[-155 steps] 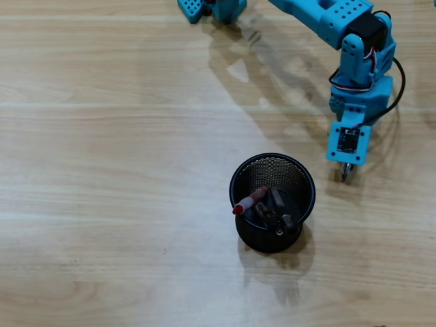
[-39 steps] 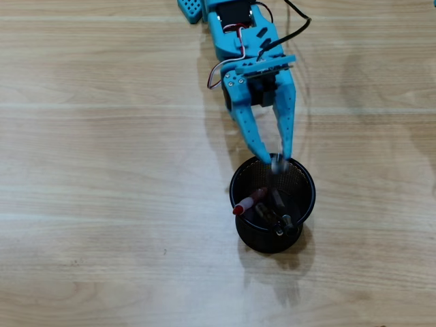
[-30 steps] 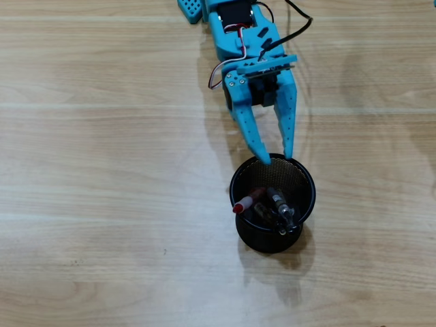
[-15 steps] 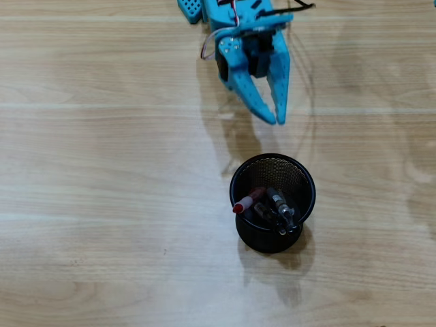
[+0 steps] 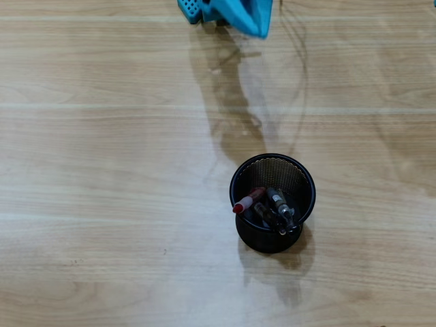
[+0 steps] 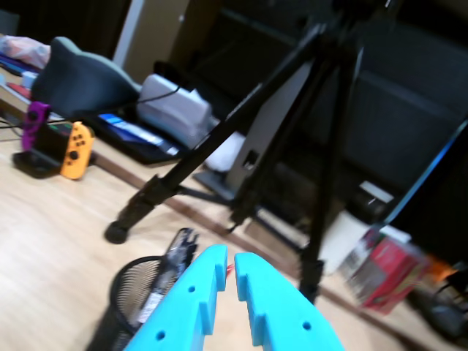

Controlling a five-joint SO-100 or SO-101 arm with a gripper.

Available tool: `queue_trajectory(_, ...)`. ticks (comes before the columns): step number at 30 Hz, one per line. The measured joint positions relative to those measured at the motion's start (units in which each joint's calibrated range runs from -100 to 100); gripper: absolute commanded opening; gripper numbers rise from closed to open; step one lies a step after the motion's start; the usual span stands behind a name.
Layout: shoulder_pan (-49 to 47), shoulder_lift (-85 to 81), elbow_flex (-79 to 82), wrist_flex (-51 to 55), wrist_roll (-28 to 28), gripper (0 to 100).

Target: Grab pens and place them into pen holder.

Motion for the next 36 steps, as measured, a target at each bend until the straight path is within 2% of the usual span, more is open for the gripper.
queue_trajectory(3,0.0,-6.4,3.4,0.3,4.1,2)
queue_trajectory(6,0.0,-12.3,4.1,5.6,7.5,2)
queue_trajectory(11,0.0,-21.8,4.1,25.8,11.3,2)
queue_trajectory(16,1.4,-29.9,3.9,47.1,17.9,2)
queue_trajectory(26,9.5,-47.2,3.8,85.2,26.9,2)
queue_trajectory(31,10.4,-48.0,3.9,93.9,31.1,2)
queue_trajectory(36,10.5,-48.0,10.1,97.4,32.3,2)
